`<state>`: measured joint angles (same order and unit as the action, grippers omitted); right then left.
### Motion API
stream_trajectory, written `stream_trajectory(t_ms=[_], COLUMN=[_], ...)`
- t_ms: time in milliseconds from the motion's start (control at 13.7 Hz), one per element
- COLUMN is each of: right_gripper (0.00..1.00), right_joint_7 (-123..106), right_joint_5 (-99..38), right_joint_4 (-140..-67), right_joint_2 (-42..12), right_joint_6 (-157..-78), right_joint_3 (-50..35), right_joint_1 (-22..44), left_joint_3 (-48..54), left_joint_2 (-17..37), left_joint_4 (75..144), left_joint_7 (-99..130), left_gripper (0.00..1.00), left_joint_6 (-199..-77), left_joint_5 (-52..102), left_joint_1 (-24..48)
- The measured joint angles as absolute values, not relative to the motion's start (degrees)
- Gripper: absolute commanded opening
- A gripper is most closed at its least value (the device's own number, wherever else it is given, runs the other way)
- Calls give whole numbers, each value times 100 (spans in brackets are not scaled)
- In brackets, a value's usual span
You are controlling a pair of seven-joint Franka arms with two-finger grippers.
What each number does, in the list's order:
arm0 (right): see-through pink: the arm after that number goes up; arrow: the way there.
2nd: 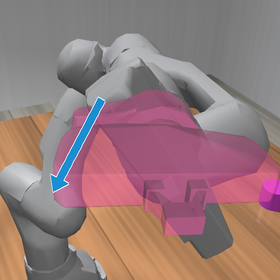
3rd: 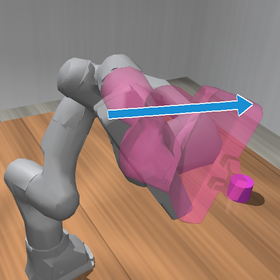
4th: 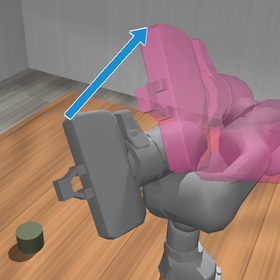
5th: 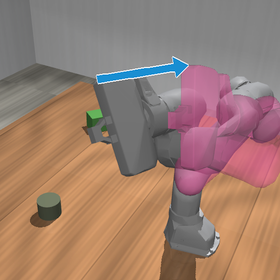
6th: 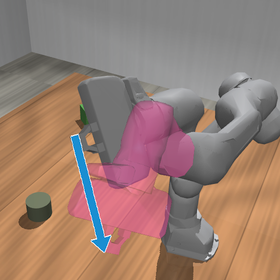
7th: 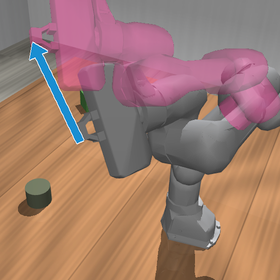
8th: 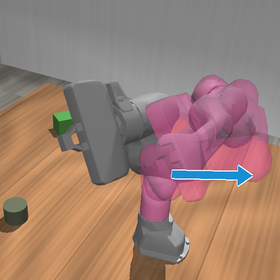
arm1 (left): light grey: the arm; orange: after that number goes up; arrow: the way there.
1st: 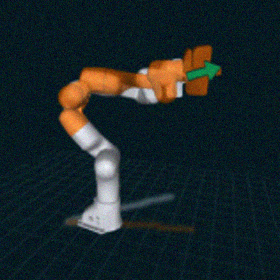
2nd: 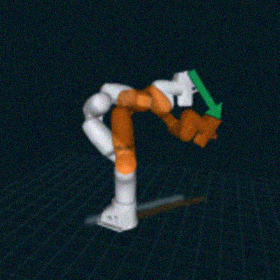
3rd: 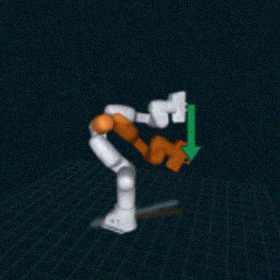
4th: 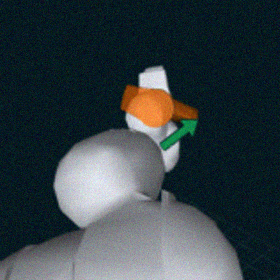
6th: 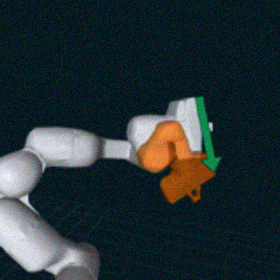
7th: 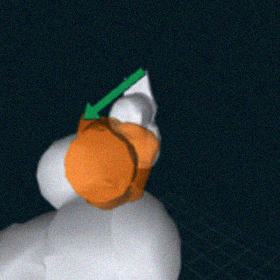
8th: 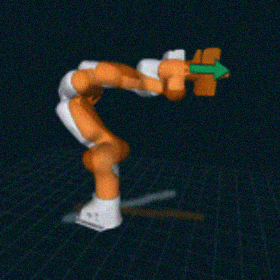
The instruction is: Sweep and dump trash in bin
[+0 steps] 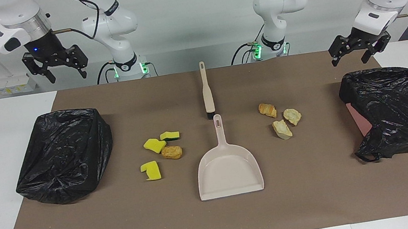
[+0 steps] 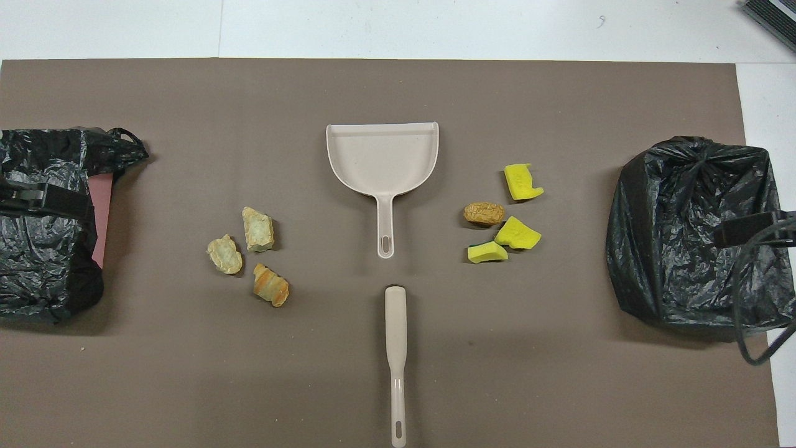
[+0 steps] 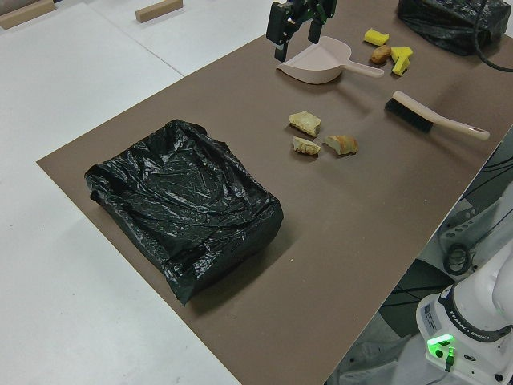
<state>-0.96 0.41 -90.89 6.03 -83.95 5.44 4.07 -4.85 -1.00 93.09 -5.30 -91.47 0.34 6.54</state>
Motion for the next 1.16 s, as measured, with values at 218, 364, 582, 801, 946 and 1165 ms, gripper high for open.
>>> stream_trajectory(t_ms=[218, 364, 582, 801, 946, 1165], right_gripper=[100, 100, 100, 100, 100, 100], right_joint_7=[-96, -96, -96, -96, -96, -96], right_joint_5=[40, 40, 40, 40, 40, 40], right_joint_4=[-9088, -9088, -9088, -9088, -9088, -9088], right_joint_2=[603, 603, 604, 604, 604, 604], right_joint_6=[-8395, -8395, -8395, -8395, -8395, -8395], right_joint_3=[544, 544, 543, 543, 543, 543], right_joint_1=[407, 407, 407, 407, 407, 407], left_joint_3=[-485, -484, -448, -435, -435, -458], left_joint_2=[-101, -105, -121, -130, -131, -131], left_joint_4=[9309, 9309, 9309, 9309, 9309, 9309], left_joint_7=[-532, -532, -532, -532, -532, -533], left_gripper=[100, 100, 100, 100, 100, 100], left_joint_6=[-9104, -9010, -9004, -9004, -9004, -9004], left_joint_5=[34, 34, 34, 34, 34, 34], left_joint_1=[654, 654, 662, 685, 687, 670])
